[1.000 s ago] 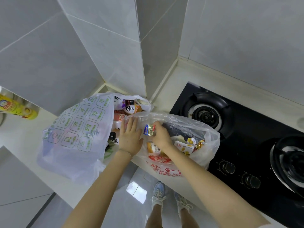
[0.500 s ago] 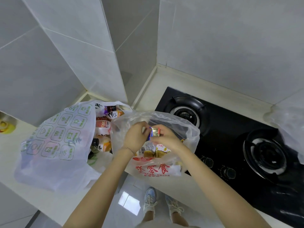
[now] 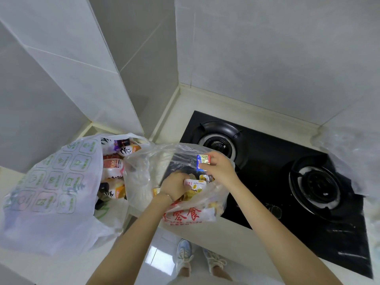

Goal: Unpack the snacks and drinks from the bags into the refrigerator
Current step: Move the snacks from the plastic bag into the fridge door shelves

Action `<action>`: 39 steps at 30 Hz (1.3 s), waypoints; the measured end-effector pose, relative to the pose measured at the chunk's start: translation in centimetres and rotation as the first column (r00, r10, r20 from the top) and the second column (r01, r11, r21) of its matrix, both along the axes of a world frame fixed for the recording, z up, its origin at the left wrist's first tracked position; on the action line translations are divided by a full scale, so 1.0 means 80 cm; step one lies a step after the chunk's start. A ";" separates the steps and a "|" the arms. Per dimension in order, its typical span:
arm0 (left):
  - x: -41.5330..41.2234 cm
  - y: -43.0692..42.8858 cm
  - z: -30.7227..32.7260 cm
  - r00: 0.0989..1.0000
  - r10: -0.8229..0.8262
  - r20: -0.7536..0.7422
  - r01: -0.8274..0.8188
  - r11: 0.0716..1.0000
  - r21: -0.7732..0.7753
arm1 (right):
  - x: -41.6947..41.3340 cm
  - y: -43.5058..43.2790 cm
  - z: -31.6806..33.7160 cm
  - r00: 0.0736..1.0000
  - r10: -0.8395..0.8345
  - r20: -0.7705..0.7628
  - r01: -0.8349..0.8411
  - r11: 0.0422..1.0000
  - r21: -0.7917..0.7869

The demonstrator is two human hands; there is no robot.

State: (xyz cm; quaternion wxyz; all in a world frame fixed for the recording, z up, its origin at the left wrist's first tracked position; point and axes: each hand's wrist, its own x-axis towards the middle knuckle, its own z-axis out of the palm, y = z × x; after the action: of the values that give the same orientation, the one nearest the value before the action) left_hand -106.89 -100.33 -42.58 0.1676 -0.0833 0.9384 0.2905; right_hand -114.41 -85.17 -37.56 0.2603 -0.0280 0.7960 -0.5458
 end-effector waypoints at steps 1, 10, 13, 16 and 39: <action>-0.001 -0.001 0.002 1.000 0.016 -0.014 -0.016 1.000 -0.006 | -0.001 0.002 0.001 1.000 -0.006 0.011 0.006 1.000 -0.014; 0.010 -0.032 0.043 0.885 0.465 -0.038 -0.327 0.677 0.660 | 0.000 0.001 0.010 0.996 -0.088 0.003 0.088 0.994 -0.069; 0.019 -0.037 0.061 0.814 0.577 0.069 -0.430 0.518 0.740 | 0.003 -0.006 0.016 0.997 -0.079 0.010 0.080 0.990 -0.112; 0.030 -0.046 0.070 0.776 0.621 0.109 -0.489 0.484 0.726 | 0.003 -0.012 0.023 0.998 -0.068 0.000 0.068 0.989 -0.135; 0.393 0.165 0.186 -0.236 0.971 -0.028 -0.577 -0.117 0.809 | 0.268 0.000 0.129 0.548 0.830 -0.103 -0.812 0.498 -0.305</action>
State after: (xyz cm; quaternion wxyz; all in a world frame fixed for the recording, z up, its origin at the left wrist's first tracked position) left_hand -75.46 -87.10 -27.69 -0.4288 -0.5487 0.4457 0.5625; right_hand -92.98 -85.14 -27.21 0.5024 -0.4280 0.5803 -0.4771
